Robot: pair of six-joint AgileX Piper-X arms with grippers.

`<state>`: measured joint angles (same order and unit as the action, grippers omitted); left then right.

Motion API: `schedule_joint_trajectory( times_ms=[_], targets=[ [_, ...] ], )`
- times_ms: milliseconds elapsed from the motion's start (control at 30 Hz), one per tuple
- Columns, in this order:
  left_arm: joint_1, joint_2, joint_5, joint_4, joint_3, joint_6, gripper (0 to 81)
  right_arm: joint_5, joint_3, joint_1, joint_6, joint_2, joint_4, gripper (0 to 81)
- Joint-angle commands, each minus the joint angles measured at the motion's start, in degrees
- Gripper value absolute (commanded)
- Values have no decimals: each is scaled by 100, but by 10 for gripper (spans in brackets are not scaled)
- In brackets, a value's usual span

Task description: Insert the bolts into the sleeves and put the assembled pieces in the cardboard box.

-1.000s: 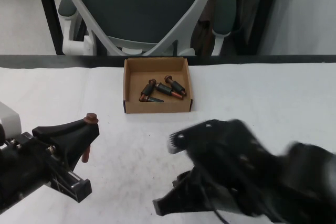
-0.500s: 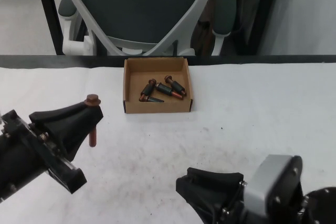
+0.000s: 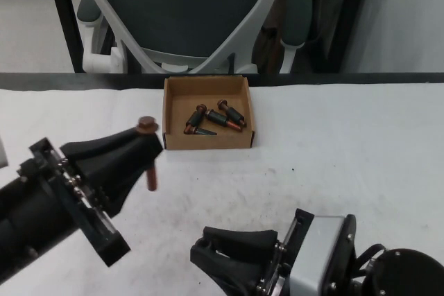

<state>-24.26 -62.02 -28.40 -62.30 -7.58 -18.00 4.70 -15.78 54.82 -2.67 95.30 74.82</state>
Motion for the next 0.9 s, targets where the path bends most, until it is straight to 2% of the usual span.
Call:
schedule_joint_trajectory(
  times_ms=[0, 133, 533, 700, 867],
  targets=[
    [-247, -308, 146, -494, -9, -206, 8, 71, -54, 23, 196, 127, 505, 2],
    [-394, -679, 222, -1007, -9, -452, 8, 71, -54, 23, 486, 127, 682, 2],
    [-398, -1155, 124, -1837, -9, -1036, 8, 45, -159, 13, 805, 127, 758, 2],
    [-453, -1155, -24, -1958, -9, -865, 8, 45, -291, 13, 836, 127, 731, 2],
    [-794, -1155, -47, -1957, -9, -205, 8, 35, -369, 13, 928, 127, 695, 2]
  ],
)
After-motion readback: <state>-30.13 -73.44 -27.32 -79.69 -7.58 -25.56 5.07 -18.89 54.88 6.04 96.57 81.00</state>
